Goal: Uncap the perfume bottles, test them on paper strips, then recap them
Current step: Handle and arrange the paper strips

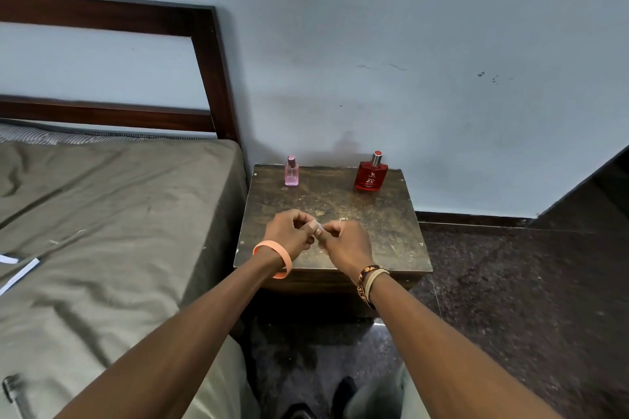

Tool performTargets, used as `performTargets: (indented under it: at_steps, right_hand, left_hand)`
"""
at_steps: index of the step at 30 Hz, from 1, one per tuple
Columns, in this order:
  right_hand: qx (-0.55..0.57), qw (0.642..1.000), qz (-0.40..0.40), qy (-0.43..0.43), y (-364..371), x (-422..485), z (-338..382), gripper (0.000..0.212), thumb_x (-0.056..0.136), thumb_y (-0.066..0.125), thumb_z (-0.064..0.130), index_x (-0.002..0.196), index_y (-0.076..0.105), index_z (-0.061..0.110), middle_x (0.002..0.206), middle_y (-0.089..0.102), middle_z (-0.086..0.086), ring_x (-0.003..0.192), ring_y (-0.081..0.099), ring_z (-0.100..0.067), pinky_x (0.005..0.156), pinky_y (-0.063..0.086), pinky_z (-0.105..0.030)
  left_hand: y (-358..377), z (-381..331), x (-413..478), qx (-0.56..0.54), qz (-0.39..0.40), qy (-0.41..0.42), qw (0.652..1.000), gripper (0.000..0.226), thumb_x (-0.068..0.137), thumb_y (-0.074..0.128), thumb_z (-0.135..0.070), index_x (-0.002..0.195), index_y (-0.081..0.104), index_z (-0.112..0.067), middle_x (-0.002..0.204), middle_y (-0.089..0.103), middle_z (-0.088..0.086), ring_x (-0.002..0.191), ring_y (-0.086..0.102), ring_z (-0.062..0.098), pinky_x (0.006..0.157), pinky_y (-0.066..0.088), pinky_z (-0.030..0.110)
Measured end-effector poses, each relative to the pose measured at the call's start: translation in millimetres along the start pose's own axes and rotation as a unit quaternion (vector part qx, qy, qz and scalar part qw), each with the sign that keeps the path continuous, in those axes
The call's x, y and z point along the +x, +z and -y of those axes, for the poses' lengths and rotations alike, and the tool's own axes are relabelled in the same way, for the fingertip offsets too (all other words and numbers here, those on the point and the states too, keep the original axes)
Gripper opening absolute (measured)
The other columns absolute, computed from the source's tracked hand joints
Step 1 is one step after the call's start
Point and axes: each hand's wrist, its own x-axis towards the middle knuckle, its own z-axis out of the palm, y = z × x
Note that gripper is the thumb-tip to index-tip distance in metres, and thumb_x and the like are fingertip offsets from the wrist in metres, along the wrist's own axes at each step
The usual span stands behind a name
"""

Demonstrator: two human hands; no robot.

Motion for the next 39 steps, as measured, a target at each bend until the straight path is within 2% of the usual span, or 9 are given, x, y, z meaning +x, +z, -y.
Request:
performTargets:
  at_steps: [4,7,14,26,30,32,35,37,39]
  right_hand:
    - [-0.020,0.999,-0.026,0.001,2,0,0,0.020,0.087,0.071,0.041,0.087,0.078,0.022,0.081,0.074,0.008,0.072,0.066,-0.010,0.065,0.053,-0.030]
    - [-0.032,0.999,-0.034,-0.019,4,0,1,0.016,0.086,0.073,0.037,0.085,0.079,0.022,0.076,0.072,0.010,0.067,0.061,-0.004,0.059,0.046,-0.022]
    - [0.036,0.999,-0.030,-0.012,15,5,-3,0.011,0.091,0.069,0.025,0.089,0.077,0.018,0.072,0.069,0.007,0.069,0.065,-0.011,0.068,0.057,-0.034]
    - [-0.005,0.999,-0.017,-0.048,28,13,-8,0.019,0.088,0.071,0.034,0.078,0.077,0.019,0.067,0.067,0.011,0.065,0.063,-0.007,0.061,0.051,-0.028]
    - [-0.073,0.994,-0.035,-0.076,35,15,-8,0.016,0.089,0.070,0.031,0.079,0.077,0.022,0.062,0.065,0.008,0.054,0.056,-0.006,0.050,0.039,-0.020]
    - [-0.111,0.989,-0.053,-0.088,40,15,-8,0.016,0.090,0.068,0.028,0.079,0.076,0.020,0.060,0.063,0.006,0.053,0.052,-0.008,0.049,0.034,-0.020]
    - [-0.139,0.982,-0.059,-0.112,51,16,-5,0.019,0.090,0.064,0.025,0.077,0.075,0.017,0.061,0.063,0.002,0.055,0.053,-0.013,0.052,0.036,-0.024]
    - [-0.088,0.989,-0.053,-0.107,59,20,-2,0.017,0.089,0.066,0.023,0.076,0.077,0.019,0.063,0.067,0.005,0.058,0.058,-0.011,0.055,0.044,-0.025]
    - [0.059,0.995,-0.062,-0.045,67,24,1,0.009,0.087,0.071,0.020,0.082,0.078,0.019,0.071,0.072,0.009,0.066,0.065,-0.006,0.063,0.052,-0.021]
  left_hand:
    - [-3,4,1,0.059,-0.006,0.015,0.998,0.006,0.091,0.061,-0.016,0.085,0.065,-0.016,0.075,0.071,0.003,0.070,0.069,0.017,0.066,0.059,0.029]
    - [-4,8,3,0.062,-0.009,0.016,0.998,0.006,0.090,0.062,-0.017,0.086,0.065,-0.015,0.074,0.071,0.002,0.070,0.069,0.017,0.066,0.059,0.030]
    - [-4,20,5,-0.106,0.046,-0.039,0.993,0.004,0.086,0.069,-0.012,0.082,0.068,-0.010,0.076,0.069,0.010,0.067,0.065,0.015,0.066,0.055,0.027]
    - [-8,37,12,-0.109,0.008,-0.040,0.993,0.007,0.086,0.069,-0.012,0.080,0.071,-0.010,0.071,0.069,0.010,0.060,0.061,0.013,0.063,0.056,0.025]
    - [-11,38,21,-0.096,0.014,-0.096,0.991,0.008,0.086,0.070,-0.012,0.080,0.072,-0.008,0.068,0.069,0.010,0.059,0.063,0.013,0.065,0.057,0.026]
    - [-14,37,27,-0.129,0.027,-0.150,0.980,0.011,0.086,0.069,-0.011,0.082,0.071,-0.001,0.062,0.067,0.009,0.052,0.061,0.011,0.058,0.057,0.022]
    - [-20,37,35,-0.194,0.039,-0.234,0.952,0.017,0.089,0.065,-0.010,0.075,0.067,-0.002,0.053,0.064,0.004,0.044,0.059,0.006,0.047,0.053,0.018]
    - [-26,44,40,-0.211,0.035,-0.267,0.940,0.019,0.091,0.063,-0.012,0.073,0.066,-0.005,0.056,0.063,0.005,0.044,0.058,0.006,0.046,0.053,0.018]
    - [-32,55,46,-0.202,0.011,-0.275,0.940,0.016,0.091,0.063,-0.012,0.076,0.064,-0.005,0.061,0.061,0.007,0.046,0.057,0.007,0.045,0.052,0.018]
